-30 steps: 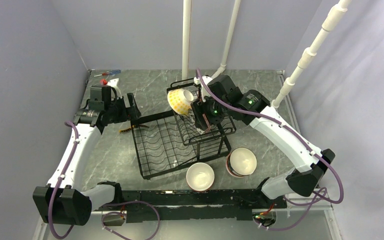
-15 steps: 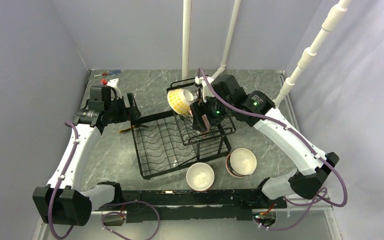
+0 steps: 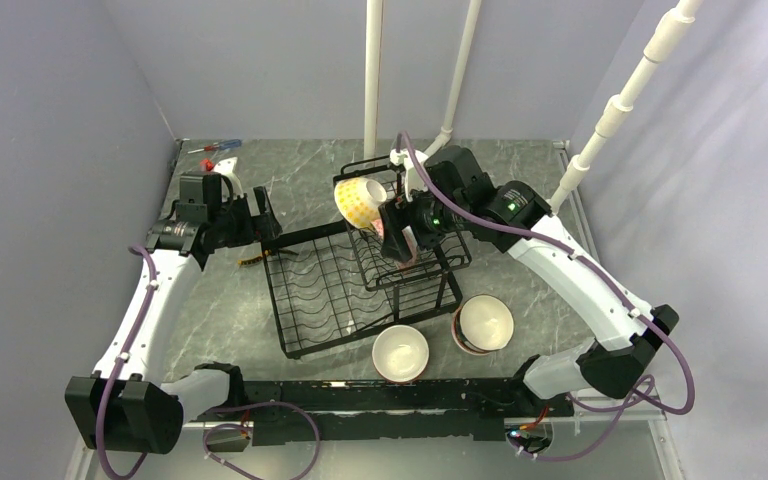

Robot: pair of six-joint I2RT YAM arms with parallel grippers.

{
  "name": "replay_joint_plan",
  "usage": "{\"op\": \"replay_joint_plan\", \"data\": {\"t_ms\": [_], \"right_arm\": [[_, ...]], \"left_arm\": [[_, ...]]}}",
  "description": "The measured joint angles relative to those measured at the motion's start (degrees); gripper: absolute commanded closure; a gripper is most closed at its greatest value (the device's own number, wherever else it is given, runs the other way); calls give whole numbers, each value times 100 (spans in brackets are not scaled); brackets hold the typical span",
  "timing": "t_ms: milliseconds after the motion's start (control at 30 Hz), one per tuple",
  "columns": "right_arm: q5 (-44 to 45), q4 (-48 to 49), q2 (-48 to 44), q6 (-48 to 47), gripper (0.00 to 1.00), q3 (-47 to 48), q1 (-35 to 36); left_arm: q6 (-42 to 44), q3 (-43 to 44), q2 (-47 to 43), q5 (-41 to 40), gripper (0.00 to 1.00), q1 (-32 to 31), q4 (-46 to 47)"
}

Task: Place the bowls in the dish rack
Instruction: Turn the bowl upside down on the dish rack.

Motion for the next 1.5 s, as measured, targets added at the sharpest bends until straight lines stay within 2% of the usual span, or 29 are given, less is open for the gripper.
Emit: {"op": "replay_joint_plan", "data": {"t_ms": [333,667,1100,1267,1500], "right_arm": [[-282,188,-7,59,11,-4,-13],[-994,717,-11,188,12,-55,46],[-466,990,-142,186,14,-282,11],[-656,1279,-337,197,14,-627,-341],[-1687,1961,-682,459,14,-1405,-1462]], "left_arm": [[0,0,0,2,6,0,0],[0,-35,0,26,6,0,0],[0,-72,-160,52,6,0,81],[0,-160,-470,131,6,0,173],[4,-247,-765,308,6,0,380]]}}
